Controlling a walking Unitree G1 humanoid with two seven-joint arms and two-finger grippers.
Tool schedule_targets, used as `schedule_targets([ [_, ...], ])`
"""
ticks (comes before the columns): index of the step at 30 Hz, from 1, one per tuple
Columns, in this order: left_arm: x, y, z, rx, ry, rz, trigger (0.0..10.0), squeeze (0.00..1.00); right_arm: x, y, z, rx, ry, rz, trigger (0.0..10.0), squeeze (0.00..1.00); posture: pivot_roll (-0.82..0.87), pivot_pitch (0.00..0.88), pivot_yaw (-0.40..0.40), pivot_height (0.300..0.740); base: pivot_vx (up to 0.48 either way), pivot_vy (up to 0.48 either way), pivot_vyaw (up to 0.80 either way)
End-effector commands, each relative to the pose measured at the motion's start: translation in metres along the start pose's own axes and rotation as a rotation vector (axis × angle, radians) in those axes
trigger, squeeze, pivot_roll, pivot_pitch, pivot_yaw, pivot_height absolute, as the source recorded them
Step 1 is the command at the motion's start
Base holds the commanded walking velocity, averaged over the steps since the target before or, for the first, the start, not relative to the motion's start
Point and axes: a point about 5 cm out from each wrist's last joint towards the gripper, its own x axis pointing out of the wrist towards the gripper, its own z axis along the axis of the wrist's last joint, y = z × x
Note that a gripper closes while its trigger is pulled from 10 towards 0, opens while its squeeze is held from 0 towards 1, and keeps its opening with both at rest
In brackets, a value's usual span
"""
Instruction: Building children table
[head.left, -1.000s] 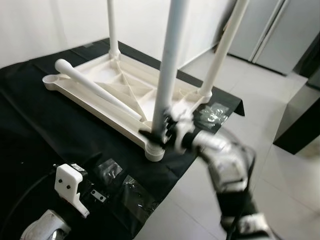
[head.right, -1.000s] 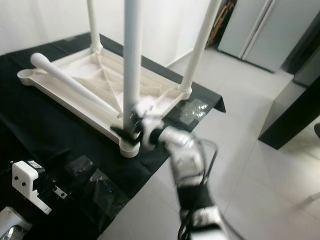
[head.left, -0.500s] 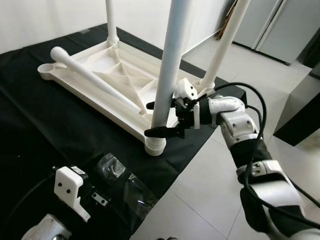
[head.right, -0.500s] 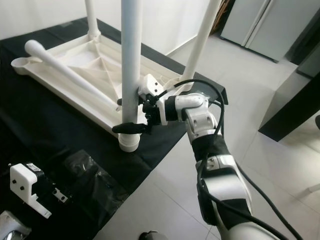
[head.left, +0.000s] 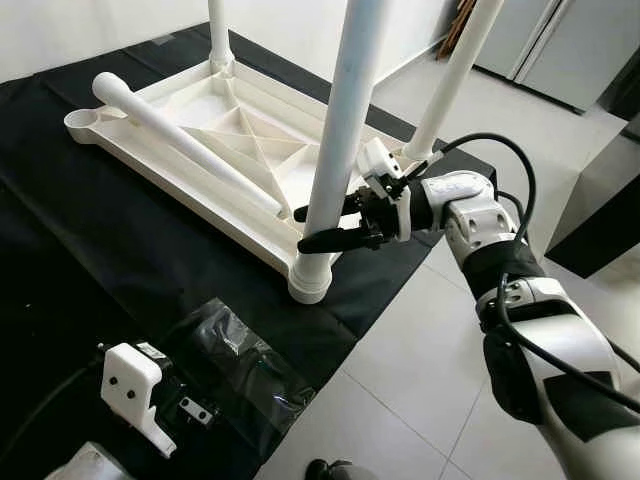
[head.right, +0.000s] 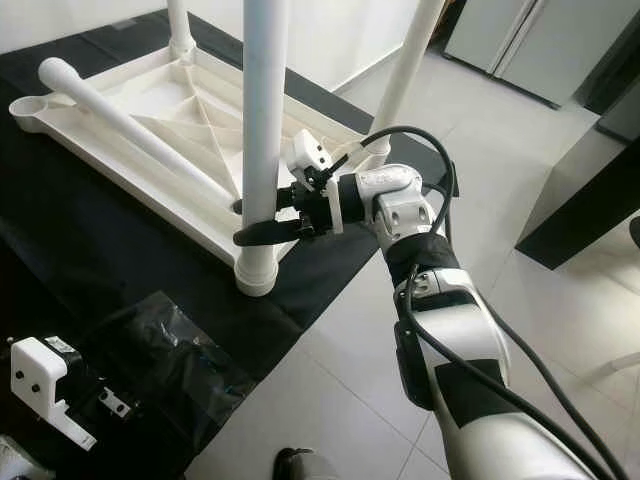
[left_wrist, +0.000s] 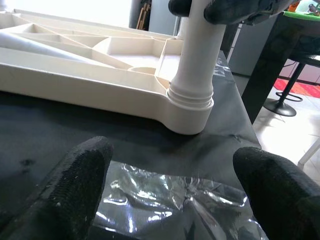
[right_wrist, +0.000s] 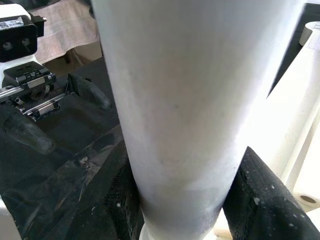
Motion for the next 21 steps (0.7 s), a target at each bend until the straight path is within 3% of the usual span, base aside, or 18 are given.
schedule_targets([
  [1, -0.002, -0.004, 0.000, -0.008, 0.011, -0.015, 10.0, 0.00, -0.002, 0.001, -0.003, 0.010, 0.002, 0.012, 0.0, 0.00, 0.04, 0.227, -0.148, 0.740, 0.000, 0.000, 0.00],
  [2, -0.002, -0.004, 0.000, -0.008, 0.011, -0.015, 10.0, 0.00, -0.002, 0.001, -0.003, 0.010, 0.002, 0.012, 0.0, 0.00, 0.04, 0.227, -0.148, 0.740, 0.000, 0.000, 0.00],
  [3, 0.000, -0.003, -0.001, -0.009, 0.011, -0.013, 10.0, 0.00, -0.014, 0.000, -0.007, -0.020, 0.033, -0.081, 0.0, 0.00, 0.00, 0.202, -0.172, 0.740, 0.000, 0.000, 0.00],
  [5, 0.002, -0.002, -0.003, -0.010, 0.004, -0.010, 10.0, 0.00, -0.017, 0.011, -0.020, 0.002, 0.023, -0.271, 0.0, 0.00, -0.02, 0.191, -0.184, 0.740, 0.000, 0.000, 0.00],
  [7, 0.003, -0.001, -0.004, -0.011, 0.003, -0.009, 10.0, 0.00, -0.018, 0.014, -0.023, 0.012, 0.017, -0.314, 0.0, 0.00, -0.02, 0.191, -0.184, 0.740, 0.000, 0.000, 0.00],
  [8, 0.004, 0.000, -0.004, -0.011, 0.001, -0.009, 10.0, 0.00, 0.002, 0.014, -0.043, 0.102, -0.019, -0.734, 0.0, 0.00, -0.03, 0.174, -0.188, 0.740, 0.000, 0.000, 0.00],
  [9, 0.004, 0.000, -0.004, -0.011, 0.001, -0.009, 10.0, 0.00, 0.002, 0.014, -0.043, 0.102, -0.019, -0.734, 0.0, 0.00, -0.03, 0.174, -0.188, 0.740, 0.000, 0.000, 0.00],
  [10, 0.004, 0.002, -0.005, -0.010, 0.001, -0.010, 10.0, 0.00, 0.000, 0.020, -0.063, 0.236, 0.005, -1.207, 0.0, 0.00, -0.04, 0.173, -0.185, 0.740, 0.000, 0.000, 0.00],
  [11, 0.005, 0.003, -0.004, -0.007, -0.001, -0.012, 10.0, 0.00, 0.015, 0.061, -0.093, 0.371, 0.107, -1.216, 0.0, 0.00, -0.03, 0.171, -0.179, 0.740, 0.000, 0.000, 0.00],
  [12, 0.005, 0.003, -0.004, -0.007, -0.001, -0.012, 10.0, 0.00, 0.015, 0.061, -0.093, 0.371, 0.107, -1.216, 0.0, 0.00, -0.03, 0.171, -0.179, 0.740, 0.000, 0.000, 0.00],
  [13, 0.006, 0.004, -0.005, 0.002, 0.001, -0.016, 10.0, 0.00, 0.022, 0.091, -0.104, 0.371, 0.178, -1.191, 0.0, 0.00, -0.01, 0.157, -0.172, 0.740, 0.000, 0.000, 0.00],
  [14, 0.006, 0.004, -0.005, 0.002, 0.001, -0.016, 10.0, 0.00, 0.022, 0.091, -0.104, 0.371, 0.178, -1.191, 0.0, 0.00, -0.01, 0.157, -0.172, 0.740, 0.000, 0.000, 0.00],
  [15, 0.007, 0.005, -0.007, 0.011, 0.006, -0.018, 10.0, 0.00, 0.030, 0.108, -0.101, 0.291, 0.181, -1.040, 0.0, 0.00, -0.02, 0.144, -0.165, 0.740, 0.000, 0.000, 0.00],
  [16, 0.007, 0.005, -0.007, 0.011, 0.006, -0.018, 10.0, 0.00, 0.030, 0.108, -0.101, 0.291, 0.181, -1.040, 0.0, 0.00, -0.02, 0.144, -0.165, 0.740, 0.000, 0.000, 0.00],
  [18, 0.010, 0.010, -0.010, 0.004, 0.000, -0.016, 10.0, 0.00, 0.025, 0.092, -0.095, 0.258, 0.156, -1.104, 0.0, 0.00, -0.03, 0.118, -0.166, 0.740, 0.000, 0.000, 0.00],
  [21, 0.014, 0.013, -0.010, 0.015, -0.007, -0.009, 10.0, 0.00, 0.025, 0.089, -0.091, 0.282, 0.154, -1.146, 0.0, 0.00, -0.04, 0.109, -0.154, 0.740, 0.000, 0.000, 0.00],
])
